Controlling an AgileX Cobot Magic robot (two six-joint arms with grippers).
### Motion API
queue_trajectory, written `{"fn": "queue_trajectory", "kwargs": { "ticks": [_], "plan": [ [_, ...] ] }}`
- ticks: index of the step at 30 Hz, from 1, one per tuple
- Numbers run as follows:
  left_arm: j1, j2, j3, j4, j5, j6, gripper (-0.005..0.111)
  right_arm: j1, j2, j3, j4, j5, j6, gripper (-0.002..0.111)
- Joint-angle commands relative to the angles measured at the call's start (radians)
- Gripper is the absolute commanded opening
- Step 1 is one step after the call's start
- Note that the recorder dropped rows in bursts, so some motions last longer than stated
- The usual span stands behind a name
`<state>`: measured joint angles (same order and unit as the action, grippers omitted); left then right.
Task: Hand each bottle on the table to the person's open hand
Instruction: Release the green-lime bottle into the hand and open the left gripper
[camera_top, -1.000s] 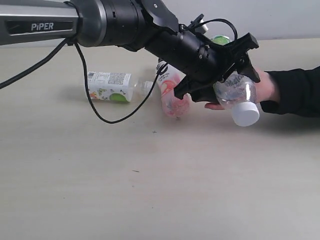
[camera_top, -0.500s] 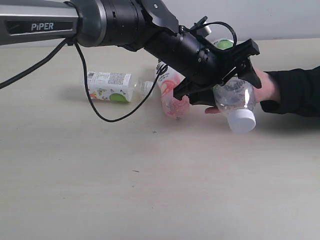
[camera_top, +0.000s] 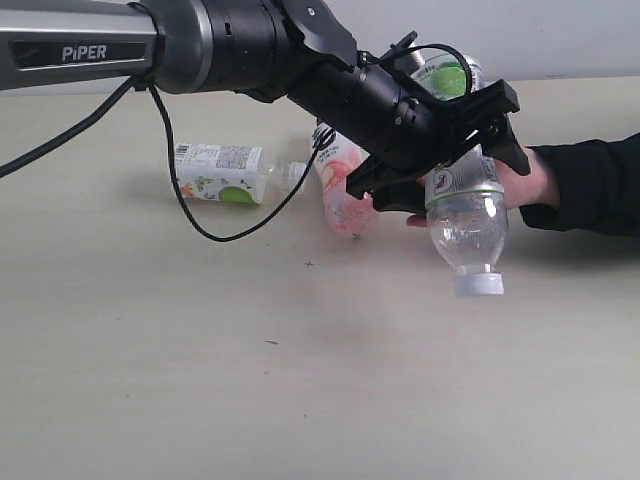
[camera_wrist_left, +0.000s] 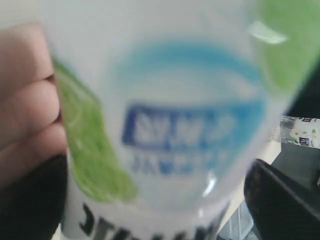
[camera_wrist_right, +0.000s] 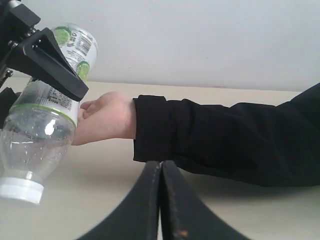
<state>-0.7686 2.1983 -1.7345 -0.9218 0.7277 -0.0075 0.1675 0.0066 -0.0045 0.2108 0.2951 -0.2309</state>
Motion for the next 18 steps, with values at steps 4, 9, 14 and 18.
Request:
{"fn": "queue_trajectory", "kwargs": {
  "ticks": [4, 9, 14, 18],
  "plan": [
    [0.001, -0.005, -0.010, -0.041, 0.001, 0.024, 0.041, -0.005, -0.007, 0.005, -0.001, -0.006, -0.001, 0.000],
    [0.001, -0.010, -0.011, -0.109, 0.007, 0.034, 0.003, -0.005, -0.007, 0.005, -0.001, -0.006, -0.001, 0.000],
    [0.018, -0.012, -0.092, -0.107, 0.060, 0.034, 0.000, -0.005, -0.007, 0.005, -0.001, -0.006, -0.001, 0.000],
    [0.038, -0.010, -0.152, -0.105, 0.096, 0.029, 0.000, -0.005, -0.007, 0.005, -0.001, -0.006, -0.001, 0.000]
  ]
}}
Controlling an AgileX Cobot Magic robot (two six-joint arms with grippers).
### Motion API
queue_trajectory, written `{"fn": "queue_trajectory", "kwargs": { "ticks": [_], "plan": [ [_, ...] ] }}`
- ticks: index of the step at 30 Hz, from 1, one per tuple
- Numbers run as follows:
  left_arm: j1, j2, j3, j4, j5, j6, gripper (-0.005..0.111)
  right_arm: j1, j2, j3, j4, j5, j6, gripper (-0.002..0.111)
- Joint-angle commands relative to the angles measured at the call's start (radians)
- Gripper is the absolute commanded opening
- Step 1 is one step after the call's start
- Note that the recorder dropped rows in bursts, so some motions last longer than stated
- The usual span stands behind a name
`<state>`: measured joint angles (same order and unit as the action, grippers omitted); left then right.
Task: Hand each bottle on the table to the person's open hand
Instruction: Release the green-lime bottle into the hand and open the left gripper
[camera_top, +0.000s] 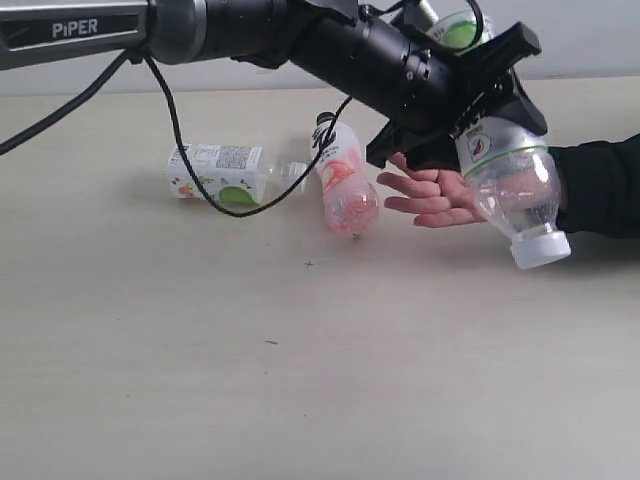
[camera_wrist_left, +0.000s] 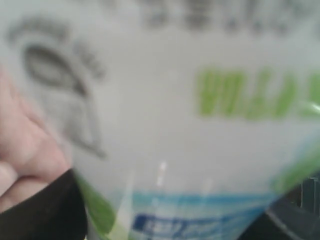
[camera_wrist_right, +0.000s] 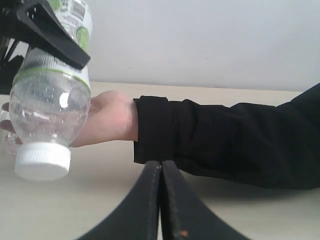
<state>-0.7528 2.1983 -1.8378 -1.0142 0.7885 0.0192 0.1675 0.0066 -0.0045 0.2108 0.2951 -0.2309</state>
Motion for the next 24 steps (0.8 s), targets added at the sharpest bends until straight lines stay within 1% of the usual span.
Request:
{"fn": "queue_trajectory", "kwargs": {
  "ticks": [1, 6, 13, 20, 22, 24],
  "plan": [
    [0.026, -0.010, -0.055, -0.013, 0.035, 0.000, 0.000, -0.005, -0.007, 0.005, -0.001, -0.006, -0.001, 0.000],
    [0.055, 0.000, -0.061, 0.019, 0.019, -0.004, 0.000, -0.005, -0.007, 0.005, -0.001, -0.006, -0.001, 0.000],
    [0.058, 0.056, -0.061, 0.014, -0.015, -0.002, 0.000, -0.005, -0.007, 0.005, -0.001, -0.006, -0.001, 0.000],
    [0.058, 0.097, -0.061, 0.002, -0.015, -0.001, 0.000, -0.005, -0.007, 0.005, -0.001, -0.006, -0.001, 0.000],
    [0.058, 0.100, -0.061, 0.007, -0.015, -0.001, 0.003, -0.005, -0.007, 0.005, -0.001, -0.006, -0.001, 0.000],
    [0.058, 0.100, -0.061, 0.009, -0.015, -0.001, 0.011, -0.005, -0.007, 0.005, -0.001, -0.006, -0.001, 0.000]
  ]
}}
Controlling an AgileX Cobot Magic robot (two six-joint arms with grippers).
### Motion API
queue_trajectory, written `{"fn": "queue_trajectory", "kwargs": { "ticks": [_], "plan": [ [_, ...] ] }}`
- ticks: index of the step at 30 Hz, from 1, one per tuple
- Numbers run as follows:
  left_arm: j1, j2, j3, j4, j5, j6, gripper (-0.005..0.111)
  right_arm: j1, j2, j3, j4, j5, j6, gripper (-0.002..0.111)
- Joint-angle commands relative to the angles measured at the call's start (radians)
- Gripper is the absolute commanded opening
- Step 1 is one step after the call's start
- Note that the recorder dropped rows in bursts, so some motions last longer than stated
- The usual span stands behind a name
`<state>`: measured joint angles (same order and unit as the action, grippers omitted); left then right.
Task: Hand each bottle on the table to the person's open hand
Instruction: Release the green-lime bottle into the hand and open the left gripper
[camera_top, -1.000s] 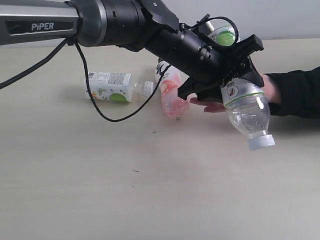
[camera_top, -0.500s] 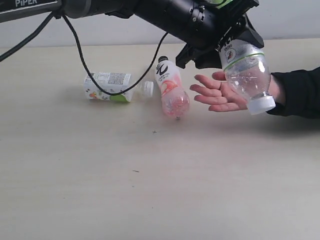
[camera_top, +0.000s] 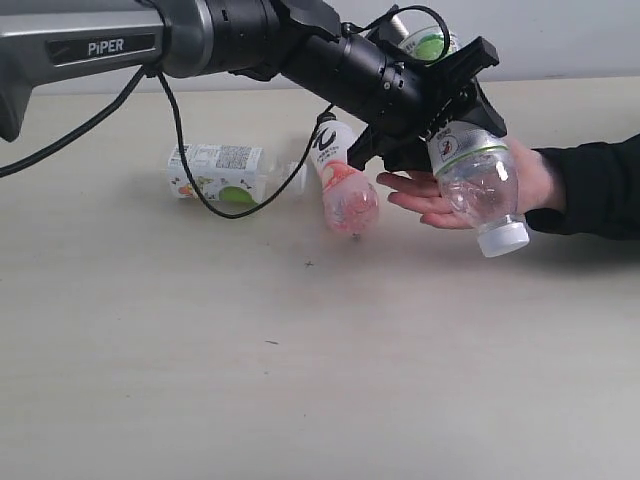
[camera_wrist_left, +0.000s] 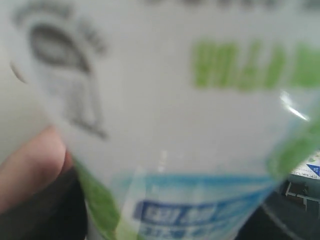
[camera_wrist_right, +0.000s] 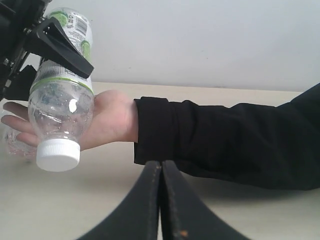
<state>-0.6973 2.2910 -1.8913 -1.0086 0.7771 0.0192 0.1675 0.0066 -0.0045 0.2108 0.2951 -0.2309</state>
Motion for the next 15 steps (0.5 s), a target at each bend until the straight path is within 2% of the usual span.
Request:
{"fn": "queue_trajectory", "kwargs": {
  "ticks": [1, 7, 9, 11, 15],
  "plan": [
    [0.002, 0.007, -0.007, 0.004, 0.001, -0.001, 0.016, -0.005, -0.007, 0.005, -0.001, -0.006, -0.001, 0.000],
    [0.002, 0.007, -0.007, 0.004, 0.057, 0.027, 0.065, -0.005, -0.007, 0.005, -0.001, -0.006, -0.001, 0.000],
    [0.002, 0.007, -0.007, 0.004, 0.068, 0.032, 0.077, -0.005, -0.007, 0.005, -0.001, -0.006, -0.001, 0.000],
    [0.002, 0.007, -0.007, 0.011, 0.070, 0.032, 0.082, -0.005, -0.007, 0.005, -0.001, -0.006, -0.001, 0.000],
    [0.002, 0.007, -0.007, 0.012, 0.070, 0.046, 0.082, -0.005, -0.007, 0.005, -0.001, -0.006, -0.001, 0.000]
  ]
}}
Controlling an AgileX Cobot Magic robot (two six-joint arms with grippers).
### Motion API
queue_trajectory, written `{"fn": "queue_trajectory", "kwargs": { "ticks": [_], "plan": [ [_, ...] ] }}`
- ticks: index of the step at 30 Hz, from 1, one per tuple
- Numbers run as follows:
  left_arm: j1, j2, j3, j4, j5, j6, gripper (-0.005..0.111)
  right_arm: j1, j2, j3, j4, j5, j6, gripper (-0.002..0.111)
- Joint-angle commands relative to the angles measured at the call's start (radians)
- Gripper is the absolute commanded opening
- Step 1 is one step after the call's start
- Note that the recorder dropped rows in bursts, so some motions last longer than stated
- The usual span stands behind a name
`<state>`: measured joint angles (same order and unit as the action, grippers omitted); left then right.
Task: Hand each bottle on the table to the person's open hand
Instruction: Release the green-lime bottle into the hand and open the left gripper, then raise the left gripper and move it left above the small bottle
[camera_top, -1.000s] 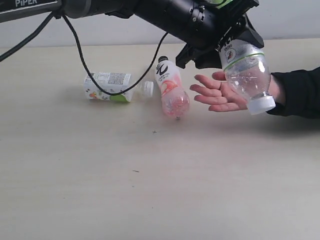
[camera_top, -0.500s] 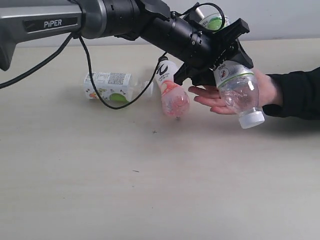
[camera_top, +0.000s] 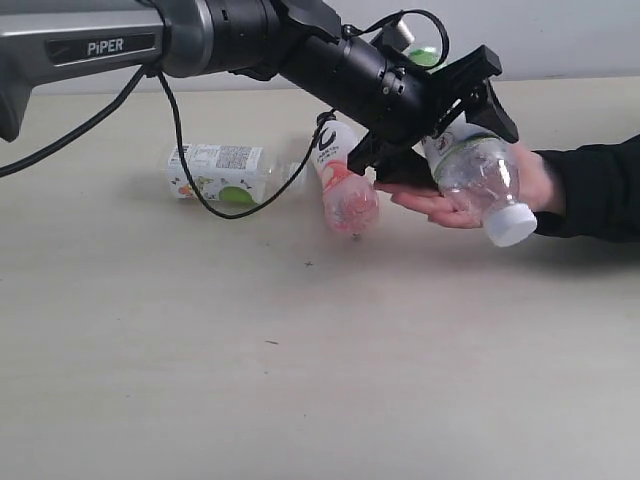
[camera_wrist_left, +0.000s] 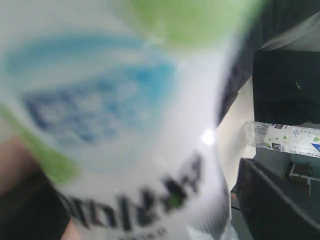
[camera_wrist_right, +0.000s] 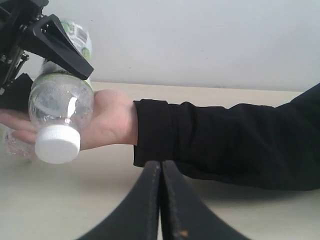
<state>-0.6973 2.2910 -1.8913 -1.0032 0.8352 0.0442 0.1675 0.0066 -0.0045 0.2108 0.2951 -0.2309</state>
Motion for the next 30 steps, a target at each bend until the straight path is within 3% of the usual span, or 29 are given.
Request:
{"fn": "queue_trajectory", "kwargs": {
  "ticks": [1, 24, 30],
  "plan": [
    [0.002, 0.007, -0.007, 0.007, 0.012, 0.028, 0.082, -0.005, -0.007, 0.005, -0.001, -0.006, -0.001, 0.000],
    [0.002, -0.106, -0.007, 0.063, 0.118, 0.054, 0.081, -0.005, -0.007, 0.005, -0.001, -0.006, -0.001, 0.000],
    [0.002, -0.197, -0.007, 0.250, 0.240, 0.046, 0.078, -0.005, -0.007, 0.005, -0.001, -0.006, -0.001, 0.000]
  ]
}}
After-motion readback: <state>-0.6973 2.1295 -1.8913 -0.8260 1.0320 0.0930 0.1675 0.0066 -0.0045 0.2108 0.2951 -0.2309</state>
